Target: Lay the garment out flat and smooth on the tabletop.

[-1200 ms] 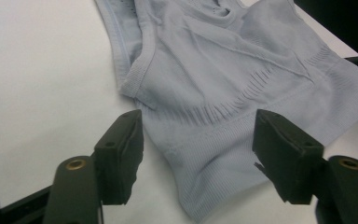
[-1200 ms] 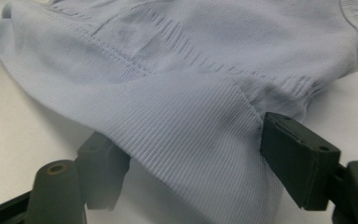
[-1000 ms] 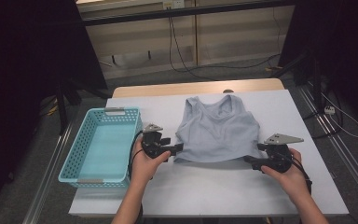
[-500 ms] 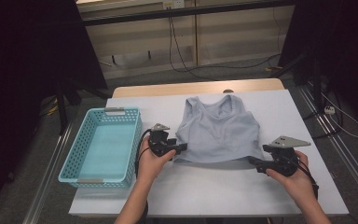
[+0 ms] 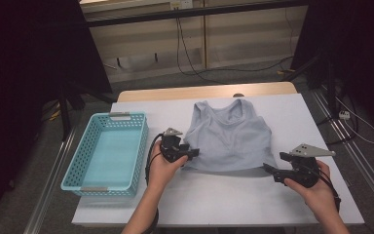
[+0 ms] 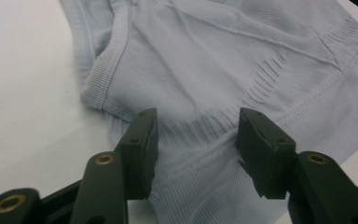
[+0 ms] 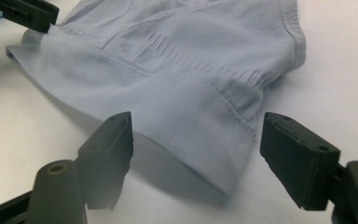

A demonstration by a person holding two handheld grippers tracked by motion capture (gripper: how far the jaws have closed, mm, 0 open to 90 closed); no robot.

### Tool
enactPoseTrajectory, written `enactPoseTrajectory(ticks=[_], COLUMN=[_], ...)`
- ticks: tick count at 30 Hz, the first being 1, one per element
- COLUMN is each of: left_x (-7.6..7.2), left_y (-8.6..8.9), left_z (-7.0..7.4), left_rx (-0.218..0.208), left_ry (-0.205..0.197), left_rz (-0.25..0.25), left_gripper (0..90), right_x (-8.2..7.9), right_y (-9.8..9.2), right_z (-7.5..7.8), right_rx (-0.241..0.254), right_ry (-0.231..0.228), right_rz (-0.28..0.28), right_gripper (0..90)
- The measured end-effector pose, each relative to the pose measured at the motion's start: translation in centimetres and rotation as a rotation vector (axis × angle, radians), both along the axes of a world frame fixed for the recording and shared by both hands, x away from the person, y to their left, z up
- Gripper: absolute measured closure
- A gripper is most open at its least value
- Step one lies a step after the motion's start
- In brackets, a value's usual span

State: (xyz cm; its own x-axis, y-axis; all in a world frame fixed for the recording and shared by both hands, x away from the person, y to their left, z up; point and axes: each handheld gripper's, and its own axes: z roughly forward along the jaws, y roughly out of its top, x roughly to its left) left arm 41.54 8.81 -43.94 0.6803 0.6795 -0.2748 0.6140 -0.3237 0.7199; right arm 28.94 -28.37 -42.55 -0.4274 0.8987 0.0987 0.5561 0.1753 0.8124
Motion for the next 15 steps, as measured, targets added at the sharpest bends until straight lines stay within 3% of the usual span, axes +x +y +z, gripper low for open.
enactPoseTrajectory(ticks=[3,10,15], left_x=[0.0,-0.3,-0.1], left_y=[0.0,0.0,-0.1], left_z=[-0.2,-0.2,-1.0], left_rx=[0.008,0.025,0.052], left_ry=[0.002,-0.007,0.002], left_rz=[-0.001,-0.008,-0.015], left_gripper=[50.9,59.0,65.8], right_x=[0.4,2.1,3.7], right_y=[0.1,1.0,1.8], right_z=[-0.1,0.3,-0.3], right_rx=[-0.015,0.008,-0.030], right_ry=[0.004,-0.012,0.004], right_rz=[-0.017,-0.040,-0.066], right_gripper=[29.2,36.0,40.2])
